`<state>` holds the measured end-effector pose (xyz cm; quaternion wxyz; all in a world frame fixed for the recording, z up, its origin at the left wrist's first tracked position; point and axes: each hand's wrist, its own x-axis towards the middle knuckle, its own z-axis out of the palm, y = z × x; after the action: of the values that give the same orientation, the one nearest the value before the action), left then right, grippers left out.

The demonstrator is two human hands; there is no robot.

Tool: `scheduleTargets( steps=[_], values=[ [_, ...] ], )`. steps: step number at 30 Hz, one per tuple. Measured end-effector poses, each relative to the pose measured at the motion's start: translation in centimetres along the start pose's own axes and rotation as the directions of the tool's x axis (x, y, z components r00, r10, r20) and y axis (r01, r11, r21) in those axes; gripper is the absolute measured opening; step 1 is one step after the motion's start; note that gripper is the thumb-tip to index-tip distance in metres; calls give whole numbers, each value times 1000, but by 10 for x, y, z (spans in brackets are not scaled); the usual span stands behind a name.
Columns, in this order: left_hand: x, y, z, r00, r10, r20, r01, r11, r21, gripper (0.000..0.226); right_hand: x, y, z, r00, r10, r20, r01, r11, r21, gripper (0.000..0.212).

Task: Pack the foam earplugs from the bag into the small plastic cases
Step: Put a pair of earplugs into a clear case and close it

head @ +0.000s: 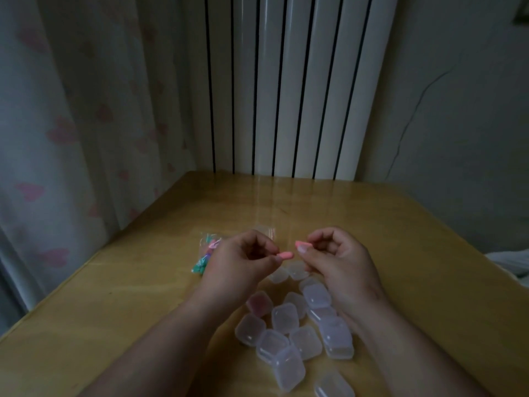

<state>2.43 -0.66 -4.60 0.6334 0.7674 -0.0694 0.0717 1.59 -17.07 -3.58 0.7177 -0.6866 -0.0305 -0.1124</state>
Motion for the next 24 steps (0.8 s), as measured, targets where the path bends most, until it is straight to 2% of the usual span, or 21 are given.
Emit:
scheduleTargets(
  steps=[7, 19, 22, 24],
  values=[
    [2, -1, 2, 998, 57, 9, -57, 992, 111, 22, -4, 0, 7, 998, -33, 50, 36, 997, -65, 10],
    [1, -2, 2, 997, 73, 0, -72, 992, 107, 21, -4, 2, 6, 996, -12, 94, 31, 979, -201, 9],
    [1, -2, 1, 998, 61, 3, -61, 991, 123, 21, -3, 1, 4, 994, 29, 109, -9, 983, -181, 13],
    [0, 0, 1, 998, 56, 5, -56, 979, 197, 19, -2, 1, 3, 997, 30, 74, -18, 988, -156, 15]
  ],
)
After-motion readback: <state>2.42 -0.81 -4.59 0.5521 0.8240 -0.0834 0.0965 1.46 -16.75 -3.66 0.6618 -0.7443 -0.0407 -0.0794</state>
